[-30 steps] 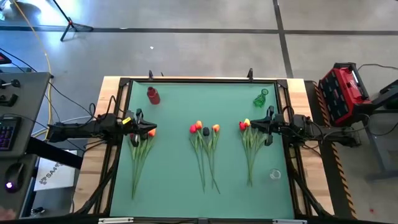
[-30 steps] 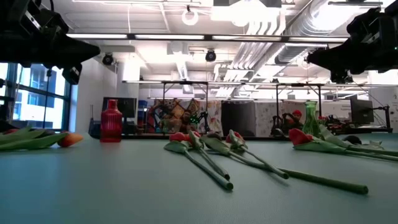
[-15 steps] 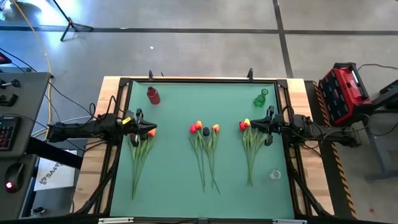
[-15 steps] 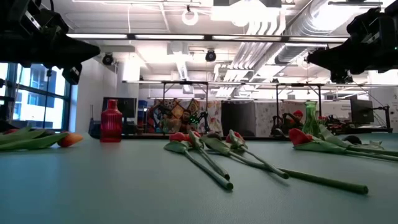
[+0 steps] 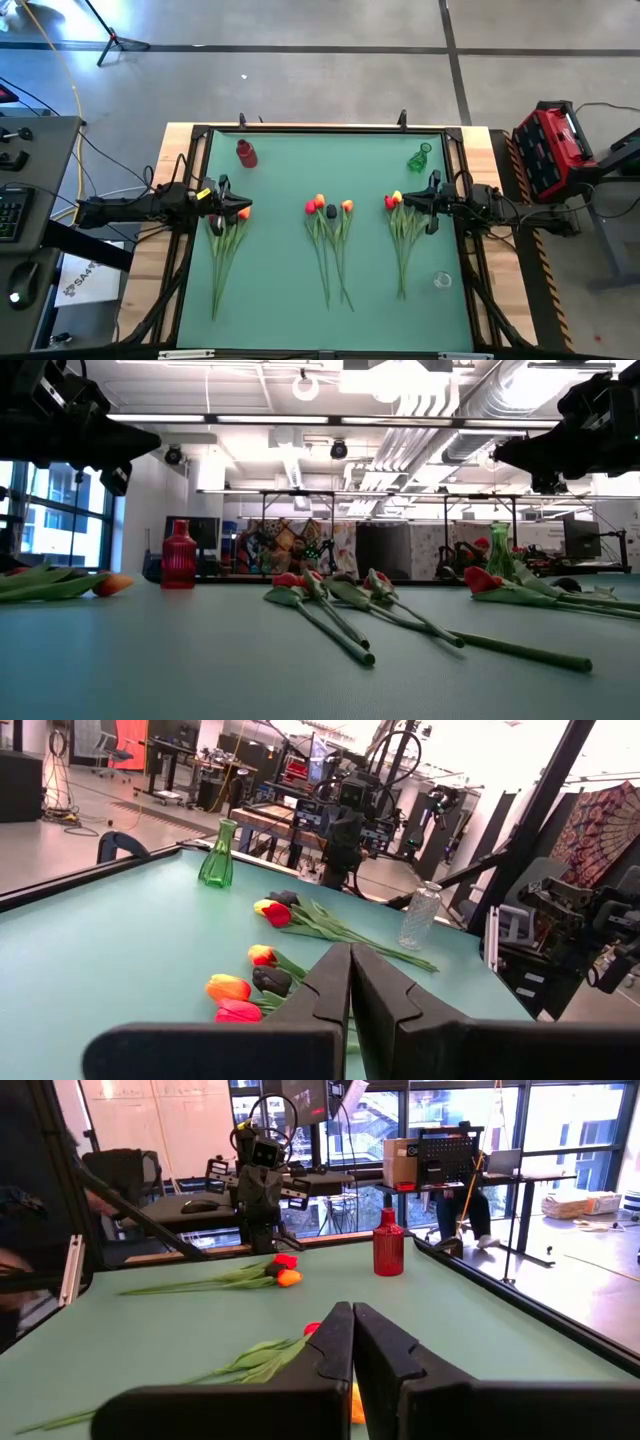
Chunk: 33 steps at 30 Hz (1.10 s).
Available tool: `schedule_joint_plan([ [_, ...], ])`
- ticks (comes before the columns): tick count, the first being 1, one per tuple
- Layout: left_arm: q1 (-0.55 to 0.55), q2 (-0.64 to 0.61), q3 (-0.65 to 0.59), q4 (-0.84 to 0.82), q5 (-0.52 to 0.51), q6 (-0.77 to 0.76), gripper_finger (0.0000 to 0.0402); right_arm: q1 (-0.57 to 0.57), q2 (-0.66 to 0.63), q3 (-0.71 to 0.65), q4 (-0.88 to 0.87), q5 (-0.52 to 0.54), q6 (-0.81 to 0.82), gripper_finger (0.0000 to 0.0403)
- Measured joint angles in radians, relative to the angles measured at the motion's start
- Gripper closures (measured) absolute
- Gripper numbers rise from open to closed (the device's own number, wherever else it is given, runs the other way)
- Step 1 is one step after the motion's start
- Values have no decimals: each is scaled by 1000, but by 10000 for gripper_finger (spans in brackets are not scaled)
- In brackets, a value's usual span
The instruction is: Sort flowers into vase by color
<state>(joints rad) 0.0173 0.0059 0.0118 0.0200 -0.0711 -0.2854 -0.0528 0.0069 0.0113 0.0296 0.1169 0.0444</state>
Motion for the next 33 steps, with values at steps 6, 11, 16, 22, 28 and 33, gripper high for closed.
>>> schedule_joint_plan([
  [6, 0, 0, 0, 0, 0, 0, 402, 0, 0, 0, 0, 0, 0, 403],
  [11, 0, 0, 0, 0, 0, 0, 401, 0, 0, 0, 0, 0, 0, 403],
  [16, 0, 0, 0, 0, 0, 0, 401, 0, 0, 0, 0, 0, 0, 403],
  [22, 0, 0, 0, 0, 0, 0, 401, 0, 0, 0, 0, 0, 0, 403],
  [28, 0, 0, 0, 0, 0, 0, 401, 0, 0, 0, 0, 0, 0, 403],
  [33, 2, 0, 0, 12, -76, 261, 401, 0, 0, 0, 0, 0, 0, 403],
])
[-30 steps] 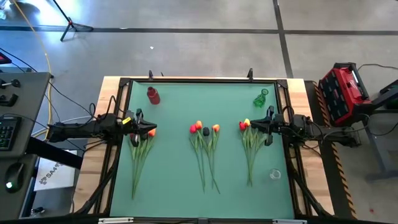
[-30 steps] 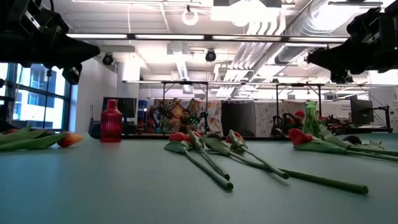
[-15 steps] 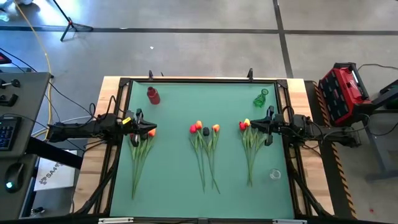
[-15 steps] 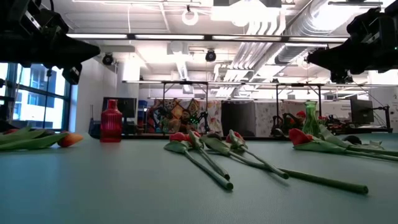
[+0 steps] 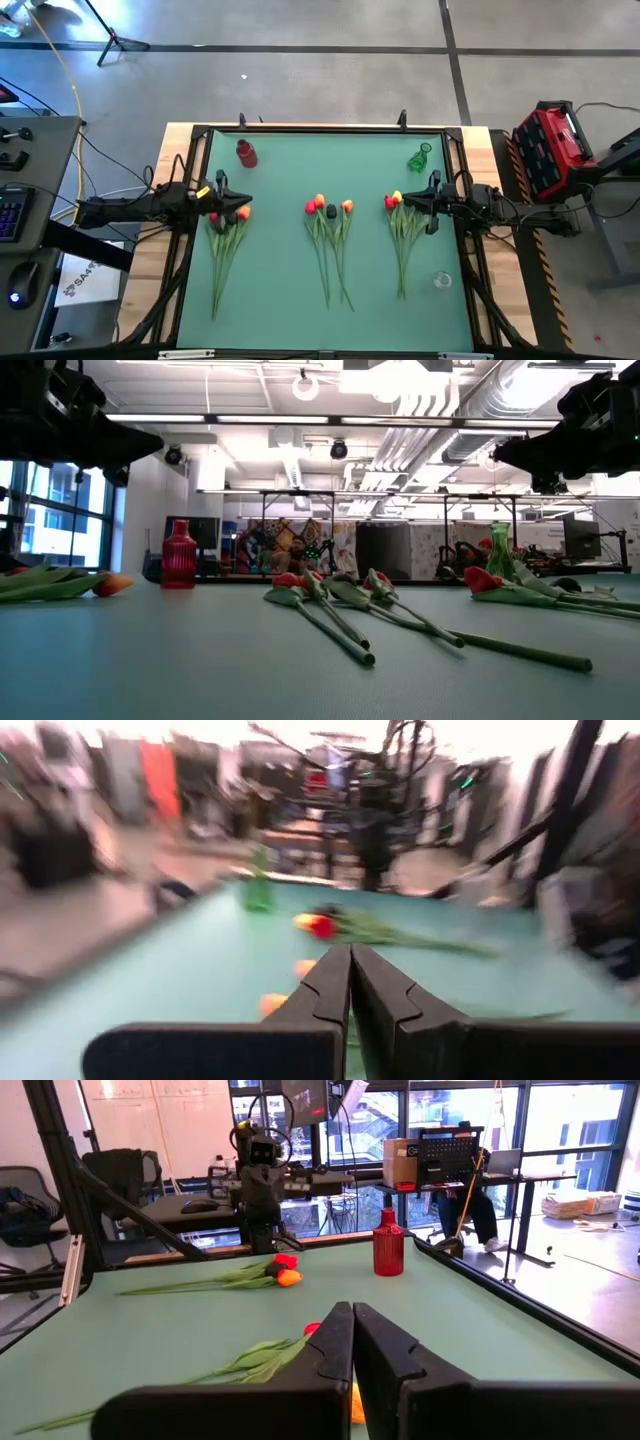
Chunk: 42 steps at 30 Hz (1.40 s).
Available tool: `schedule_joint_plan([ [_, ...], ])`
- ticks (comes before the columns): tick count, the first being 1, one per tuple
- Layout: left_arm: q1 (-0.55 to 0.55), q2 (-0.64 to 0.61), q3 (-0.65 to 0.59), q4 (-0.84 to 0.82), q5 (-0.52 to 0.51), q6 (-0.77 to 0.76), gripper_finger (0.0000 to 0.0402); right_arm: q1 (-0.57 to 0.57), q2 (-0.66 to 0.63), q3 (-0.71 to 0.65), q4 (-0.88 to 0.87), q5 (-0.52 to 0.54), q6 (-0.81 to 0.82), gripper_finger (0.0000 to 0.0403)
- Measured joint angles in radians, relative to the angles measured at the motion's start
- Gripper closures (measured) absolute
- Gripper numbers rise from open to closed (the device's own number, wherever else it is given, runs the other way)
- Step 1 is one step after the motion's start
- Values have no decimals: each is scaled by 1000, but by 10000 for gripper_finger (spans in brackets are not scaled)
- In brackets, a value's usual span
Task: Sort flowers into vase by color
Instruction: Put the right black tulip into the transparent flower vase
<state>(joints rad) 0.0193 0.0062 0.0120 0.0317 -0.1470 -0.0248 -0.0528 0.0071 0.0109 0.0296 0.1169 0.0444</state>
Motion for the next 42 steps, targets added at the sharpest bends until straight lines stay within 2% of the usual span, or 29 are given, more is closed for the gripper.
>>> schedule_joint_plan([
  [4, 0, 0, 0, 5, -23, 145, 401, 0, 0, 0, 0, 0, 0, 403],
  [23, 0, 0, 0, 42, -31, 130, 401, 0, 0, 0, 0, 0, 0, 403],
  [25, 0, 0, 0, 51, -55, 87, 401, 0, 0, 0, 0, 0, 0, 403],
  [33, 0, 0, 0, 54, -110, -251, 402, 0, 0, 0, 0, 0, 0, 403],
  [37, 0, 0, 0, 50, -132, -348, 402, 0, 0, 0, 15, 11, -46, 403],
  [40, 0, 0, 0, 51, -166, -417, 401, 0, 0, 0, 93, 56, 38, 403],
  [42, 0, 0, 0, 50, -196, -453, 402, 0, 0, 0, 172, 138, 116, 403],
])
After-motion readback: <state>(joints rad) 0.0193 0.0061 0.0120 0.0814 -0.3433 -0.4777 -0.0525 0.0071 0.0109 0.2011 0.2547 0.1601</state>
